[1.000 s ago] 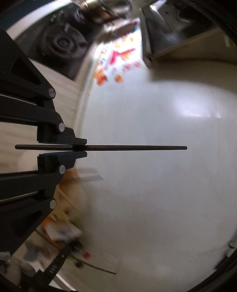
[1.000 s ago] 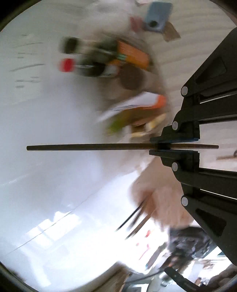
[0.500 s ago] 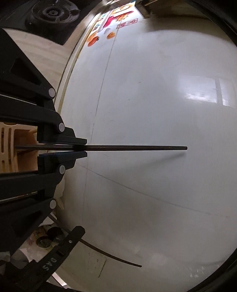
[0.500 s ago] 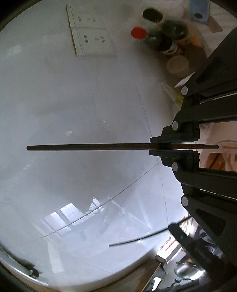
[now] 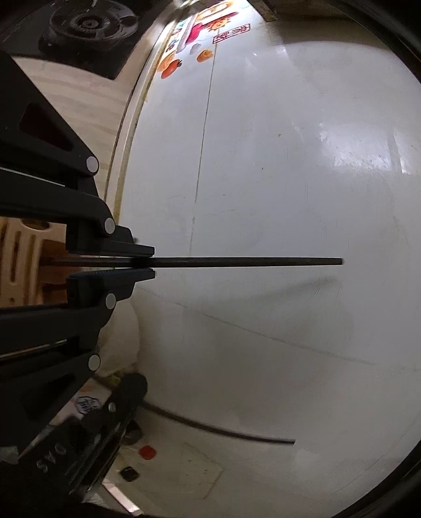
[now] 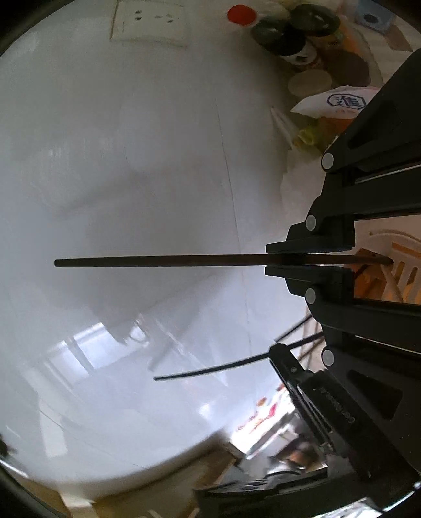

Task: Organize utensils
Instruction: 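Lower both dark chopsticks into the cream holder, then open both tools to release the chopsticks and pull back, then grasp a wooden chopstick with the left tool while the right tool grasps a dark chopstick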

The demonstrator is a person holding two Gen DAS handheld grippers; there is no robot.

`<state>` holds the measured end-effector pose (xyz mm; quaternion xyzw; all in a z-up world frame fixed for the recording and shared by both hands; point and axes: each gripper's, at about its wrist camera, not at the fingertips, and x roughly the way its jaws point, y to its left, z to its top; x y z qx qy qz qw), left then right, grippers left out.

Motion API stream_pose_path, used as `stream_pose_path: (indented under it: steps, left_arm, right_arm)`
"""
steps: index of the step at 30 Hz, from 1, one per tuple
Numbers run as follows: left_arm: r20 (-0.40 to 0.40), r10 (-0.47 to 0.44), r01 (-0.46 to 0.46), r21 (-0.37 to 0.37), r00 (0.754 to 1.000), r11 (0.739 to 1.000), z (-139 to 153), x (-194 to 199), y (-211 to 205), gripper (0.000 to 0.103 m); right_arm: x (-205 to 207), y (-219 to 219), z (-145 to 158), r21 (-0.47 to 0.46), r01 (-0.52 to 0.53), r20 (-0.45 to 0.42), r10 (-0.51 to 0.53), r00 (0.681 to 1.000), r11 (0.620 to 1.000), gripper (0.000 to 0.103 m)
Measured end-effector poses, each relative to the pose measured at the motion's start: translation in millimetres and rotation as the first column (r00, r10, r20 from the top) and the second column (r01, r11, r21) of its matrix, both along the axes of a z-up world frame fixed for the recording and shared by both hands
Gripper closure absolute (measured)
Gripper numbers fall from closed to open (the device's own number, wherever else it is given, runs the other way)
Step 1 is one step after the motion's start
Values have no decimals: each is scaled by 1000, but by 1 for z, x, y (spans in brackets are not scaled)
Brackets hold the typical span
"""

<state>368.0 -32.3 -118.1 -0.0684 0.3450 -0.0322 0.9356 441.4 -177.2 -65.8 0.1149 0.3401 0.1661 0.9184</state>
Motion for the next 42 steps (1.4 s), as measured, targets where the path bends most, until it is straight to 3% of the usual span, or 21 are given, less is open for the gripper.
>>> stream_pose_path:
  steps: [4,5,6,7,8,9,12,14,16,18,19,23,28,31,35,37,39,42]
  left_arm:
    - [-40,-45,44,-19,998,999,6,-19,1,94]
    - [-53,-56,55,-24,997,998,6,-20,-1,87]
    - [-63,-49,49,-5,997,999,10,-27,-1,71]
    - [-64,-39,40,12,997,999,13,-33,-2,59]
    - [-59,-31,33,19,998,999,17,-40,-1,35]
    - [-39,-20,20,17,999,1000,24,-49,1,22]
    - [7,26,-26,40,1000,999,30,-67,15,15]
    - [4,45,-45,77,999,996,32,-81,16,0]
    - [-6,51,-50,99,999,994,28,-93,14,0]
    - [-31,52,-48,120,998,992,18,-104,7,0]
    - [-50,49,-43,124,998,991,11,-107,7,0]
    - [-160,46,-25,134,986,991,-27,-128,-8,0]
    - [-348,61,8,194,936,981,-105,-143,-27,0]
    - [-487,46,47,176,872,983,-156,-147,-38,2]
    - [-643,14,66,100,766,993,-214,-153,-49,27]
    - [-685,-3,72,73,729,995,-231,-155,-55,39]
    - [-706,-2,92,90,709,992,-246,-158,-64,43]
    - [-666,-1,127,140,746,982,-244,-162,-77,44]
  right_arm:
    - [-3,7,-10,-28,-53,-52,52,997,998,96]
    - [-6,6,-10,-39,-51,-59,48,997,998,90]
    - [-8,4,-10,-38,-46,-58,43,997,998,72]
    - [-12,-1,-7,-28,-34,-54,32,998,999,62]
    - [-15,-5,-4,-20,-20,-49,19,999,1000,47]
    - [-20,-12,4,-8,0,-39,-1,999,1000,45]
    - [-38,-32,22,-1,59,-30,-59,998,998,45]
    - [-49,-42,31,-26,106,-30,-106,994,994,45]
    - [-64,-57,34,-53,160,-47,-162,986,986,42]
    - [-83,-69,32,-52,187,-72,-191,979,981,23]
    - [-95,-75,28,-49,201,-80,-204,976,978,20]
    - [-129,-94,-1,-122,256,-145,-273,951,959,19]
    - [-158,-119,-81,-237,242,-363,-317,876,941,19]
    - [-171,-130,-142,-258,191,-519,-303,799,947,33]
    - [-189,-129,-206,-287,130,-641,-291,710,949,46]
    - [-195,-125,-225,-293,113,-667,-288,687,949,53]
    - [-200,-126,-239,-307,112,-682,-300,666,945,56]
    - [-208,-127,-251,-301,109,-693,-296,657,947,60]
